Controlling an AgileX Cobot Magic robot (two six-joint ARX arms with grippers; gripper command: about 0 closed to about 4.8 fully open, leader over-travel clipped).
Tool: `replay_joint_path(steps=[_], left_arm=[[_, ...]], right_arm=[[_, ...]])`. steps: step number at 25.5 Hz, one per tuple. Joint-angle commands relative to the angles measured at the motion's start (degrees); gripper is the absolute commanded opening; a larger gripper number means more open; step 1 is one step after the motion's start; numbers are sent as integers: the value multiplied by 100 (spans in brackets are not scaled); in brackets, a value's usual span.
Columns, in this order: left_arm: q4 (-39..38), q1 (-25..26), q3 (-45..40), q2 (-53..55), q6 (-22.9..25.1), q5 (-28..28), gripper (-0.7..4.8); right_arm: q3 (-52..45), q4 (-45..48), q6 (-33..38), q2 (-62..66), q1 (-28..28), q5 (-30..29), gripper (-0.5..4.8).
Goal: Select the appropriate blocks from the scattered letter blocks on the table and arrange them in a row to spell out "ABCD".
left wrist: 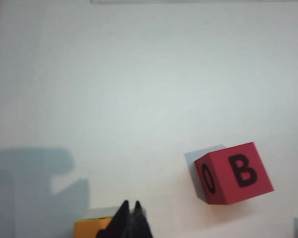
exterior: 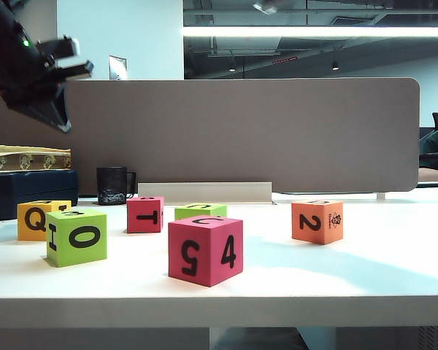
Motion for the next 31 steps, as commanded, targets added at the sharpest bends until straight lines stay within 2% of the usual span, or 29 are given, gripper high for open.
replay_joint_path(steps=[1,4,8,9,11,12,18,20,21,31], left_arm=[[-85,4,162,227,7,-59,-6],[-127,7,153,356,7,-341,14],[-223,7,153,457,7,-531,158],[-306,7,151,474,7,-680,238],[-350,7,151,516,7,-719,330],[-348,7,149,533,9,-728,347],[-376,7,149,890,7,-748,354],[-398,7,149,1058,7,-765,407],[-411,7,149,1113,7,-776,414],[-555,7,140,1226,-17,-791,402]], right_arm=[[177,17,-20,76,348,13,-2],[205,-24,-20,155,743,354,-2],[205,-175,-22,350,1045,487,-2],[205,-216,-20,428,1104,496,-2],[203,-243,-20,540,1189,507,-2],[205,-243,-20,570,1191,505,-2],[203,-254,-17,595,1222,507,-2],[203,-286,-17,595,1222,507,-2],[203,-306,-17,595,1222,507,-2],[203,-402,-17,595,1222,507,-2]])
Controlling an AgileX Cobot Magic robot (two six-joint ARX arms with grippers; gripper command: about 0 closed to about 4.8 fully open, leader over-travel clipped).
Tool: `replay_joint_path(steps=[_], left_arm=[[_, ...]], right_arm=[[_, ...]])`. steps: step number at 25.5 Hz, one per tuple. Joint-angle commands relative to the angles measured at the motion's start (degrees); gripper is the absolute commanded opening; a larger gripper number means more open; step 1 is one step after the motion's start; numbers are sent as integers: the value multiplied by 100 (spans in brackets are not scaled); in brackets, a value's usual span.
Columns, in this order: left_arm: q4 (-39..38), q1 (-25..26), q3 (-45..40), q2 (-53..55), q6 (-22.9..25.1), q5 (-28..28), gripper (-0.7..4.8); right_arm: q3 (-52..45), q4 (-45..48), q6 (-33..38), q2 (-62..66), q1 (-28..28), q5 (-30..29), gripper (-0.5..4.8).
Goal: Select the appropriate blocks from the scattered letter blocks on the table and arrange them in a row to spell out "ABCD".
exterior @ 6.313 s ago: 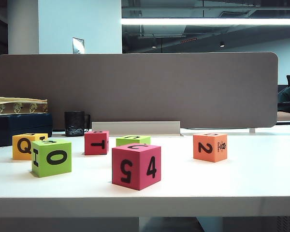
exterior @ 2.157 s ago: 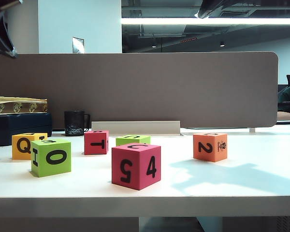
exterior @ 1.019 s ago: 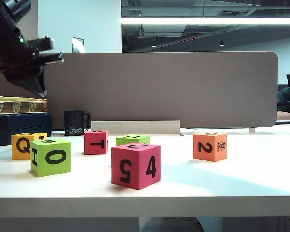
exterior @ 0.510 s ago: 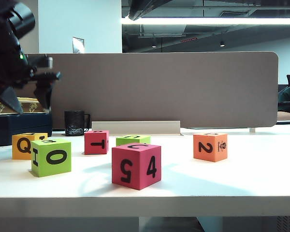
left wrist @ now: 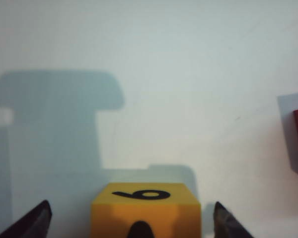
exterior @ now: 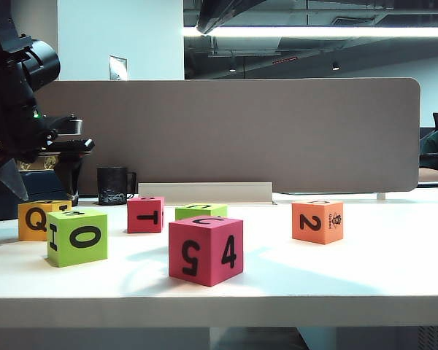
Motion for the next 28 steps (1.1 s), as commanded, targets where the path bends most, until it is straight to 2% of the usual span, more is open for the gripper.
replay_joint_path(steps=[1,9,11,12,15,17,23,28], left_arm=[[-109,0,2,-9,-13,-37,401],[-450,-2,-28,120,-142,-31,397],[-444,-2,-31,120,-142,-28,338],[-446,-2,-31,120,-142,-11,276],[-450,-2,-31,122,-140,15,240],[-457,-2,-31,120,-142,15,240],[-592,-52,-28,120,-144,750,240],[-715,-199,-28,118,-273,935,240]], right_arm=[[26,35,-15,-13,11,9,-2],[26,31,-15,-13,9,9,-2],[26,33,-15,-13,9,11,-2],[26,33,-15,-13,9,11,-2],[26,28,-15,-13,9,11,-2],[26,28,-15,-13,9,9,-2],[26,35,-15,-13,11,11,-2],[26,33,-15,-13,11,11,-2]])
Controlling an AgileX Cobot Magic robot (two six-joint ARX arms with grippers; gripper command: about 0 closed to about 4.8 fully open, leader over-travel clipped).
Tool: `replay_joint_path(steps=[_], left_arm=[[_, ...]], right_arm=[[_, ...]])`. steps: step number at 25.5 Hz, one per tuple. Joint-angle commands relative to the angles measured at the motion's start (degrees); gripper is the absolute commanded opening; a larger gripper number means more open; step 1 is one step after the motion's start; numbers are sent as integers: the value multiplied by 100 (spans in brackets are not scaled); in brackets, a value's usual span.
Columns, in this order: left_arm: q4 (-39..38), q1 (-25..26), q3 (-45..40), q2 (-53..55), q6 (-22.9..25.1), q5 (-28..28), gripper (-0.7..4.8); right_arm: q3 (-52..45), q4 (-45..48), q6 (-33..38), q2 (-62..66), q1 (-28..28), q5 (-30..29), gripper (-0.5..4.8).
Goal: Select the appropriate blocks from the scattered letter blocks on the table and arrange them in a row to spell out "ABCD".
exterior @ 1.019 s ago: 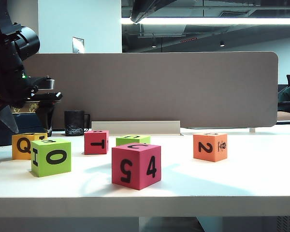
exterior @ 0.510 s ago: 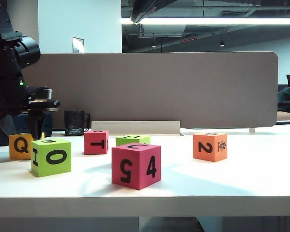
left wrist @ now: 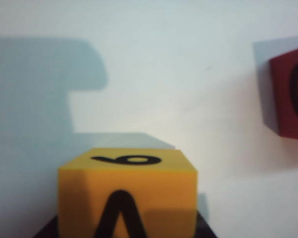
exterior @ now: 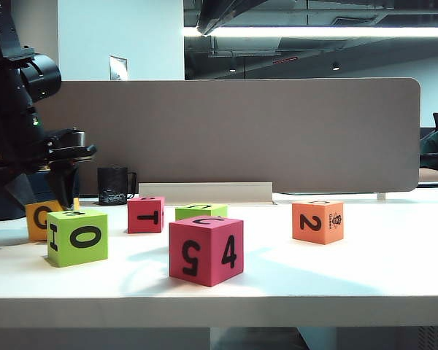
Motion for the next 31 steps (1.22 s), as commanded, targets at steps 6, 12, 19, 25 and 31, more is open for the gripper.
replay_joint_path(steps=[6,12,19,25,31], left_arm=[[-227,-586,2,-7,-166,232,240],[2,-1060,2,-4,-723,83,236],[179,-1204,2,-2,-1003,-79,236],[195,-1204,2,35,-1010,-66,238],[225,-1204,2,103,-1005,-4,316]], right_arm=[[26,42,-15,-15,11,9,-2],[26,-70,-15,-15,9,11,-2],[26,-79,-15,-15,9,11,-2],[26,-79,-15,-15,7,11,-2],[26,-79,-15,-15,7,11,-2]])
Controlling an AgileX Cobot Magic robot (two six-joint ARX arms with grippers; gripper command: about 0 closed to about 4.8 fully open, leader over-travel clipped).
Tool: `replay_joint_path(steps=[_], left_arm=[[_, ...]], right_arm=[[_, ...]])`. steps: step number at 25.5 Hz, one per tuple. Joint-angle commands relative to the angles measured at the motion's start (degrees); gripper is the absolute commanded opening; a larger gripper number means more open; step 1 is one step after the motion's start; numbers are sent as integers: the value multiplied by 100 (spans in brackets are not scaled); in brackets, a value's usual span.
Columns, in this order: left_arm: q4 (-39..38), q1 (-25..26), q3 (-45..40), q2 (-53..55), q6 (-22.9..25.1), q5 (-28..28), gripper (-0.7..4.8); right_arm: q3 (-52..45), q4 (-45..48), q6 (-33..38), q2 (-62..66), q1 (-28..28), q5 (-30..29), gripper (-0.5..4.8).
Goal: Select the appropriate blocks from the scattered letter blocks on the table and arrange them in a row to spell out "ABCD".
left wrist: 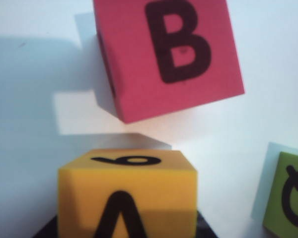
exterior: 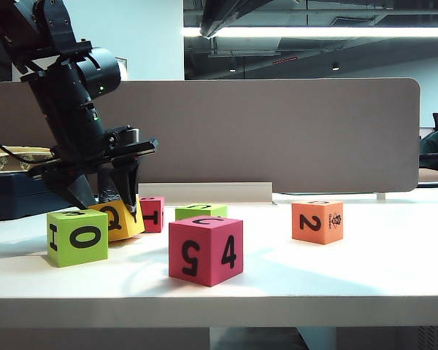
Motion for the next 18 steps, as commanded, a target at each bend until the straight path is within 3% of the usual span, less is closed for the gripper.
replay_joint_path(steps=[1,6,8,9,18], left_arm=[[94,-2,-7,52,-11,13,350],[116,-2,11,48,68,87,366],[114,-2,52,46,160,140,467],[107,-2,68,42,160,140,479],[-63,-2,549,42,295,46,479]], right_arm=[[26,35,-15,-15,9,13,-2],[26,35,-15,-15,7,22,-2],[26,35,-15,-15,7,116,-2],[26,35,-15,-15,7,114,-2],[26,35,-15,-15,7,116,-2]])
